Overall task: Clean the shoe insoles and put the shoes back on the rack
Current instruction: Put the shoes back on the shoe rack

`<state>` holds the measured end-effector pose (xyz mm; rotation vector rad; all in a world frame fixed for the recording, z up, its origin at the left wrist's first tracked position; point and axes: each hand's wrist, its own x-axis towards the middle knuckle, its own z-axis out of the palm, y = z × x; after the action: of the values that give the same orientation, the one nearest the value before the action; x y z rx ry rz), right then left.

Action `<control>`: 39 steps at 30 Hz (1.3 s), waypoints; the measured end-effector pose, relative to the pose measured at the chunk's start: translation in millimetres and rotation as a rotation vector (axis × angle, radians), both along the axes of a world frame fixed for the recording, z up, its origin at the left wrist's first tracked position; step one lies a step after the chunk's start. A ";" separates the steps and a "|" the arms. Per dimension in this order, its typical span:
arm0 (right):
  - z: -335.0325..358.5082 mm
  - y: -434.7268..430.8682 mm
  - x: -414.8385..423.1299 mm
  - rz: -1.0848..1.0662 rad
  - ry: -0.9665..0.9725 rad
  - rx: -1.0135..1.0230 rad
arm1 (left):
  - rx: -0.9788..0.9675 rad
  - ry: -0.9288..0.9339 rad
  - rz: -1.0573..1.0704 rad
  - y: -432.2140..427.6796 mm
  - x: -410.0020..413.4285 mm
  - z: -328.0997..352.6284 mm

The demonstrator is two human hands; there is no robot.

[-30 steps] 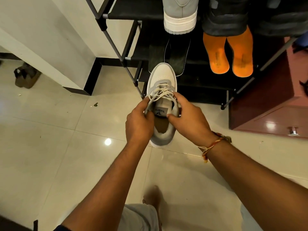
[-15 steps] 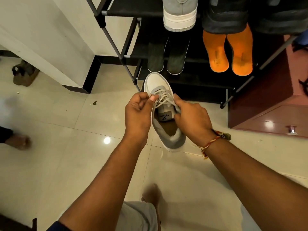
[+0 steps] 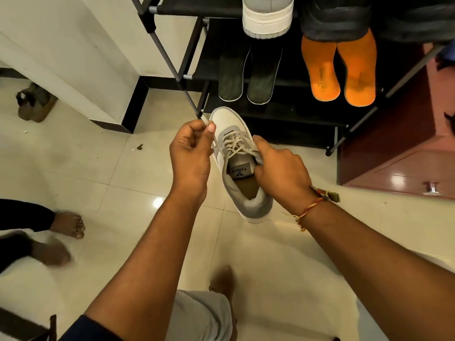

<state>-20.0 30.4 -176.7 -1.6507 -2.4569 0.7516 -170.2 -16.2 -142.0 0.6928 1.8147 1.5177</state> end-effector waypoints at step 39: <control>9.1 1.8 -0.3 0.021 0.344 0.157 | -0.344 -0.042 -0.431 -6.1 -3.9 -41.5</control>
<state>-20.3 32.2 -167.5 -1.3178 -2.2313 0.7503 -174.1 -22.3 -183.4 0.8076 1.6995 0.9079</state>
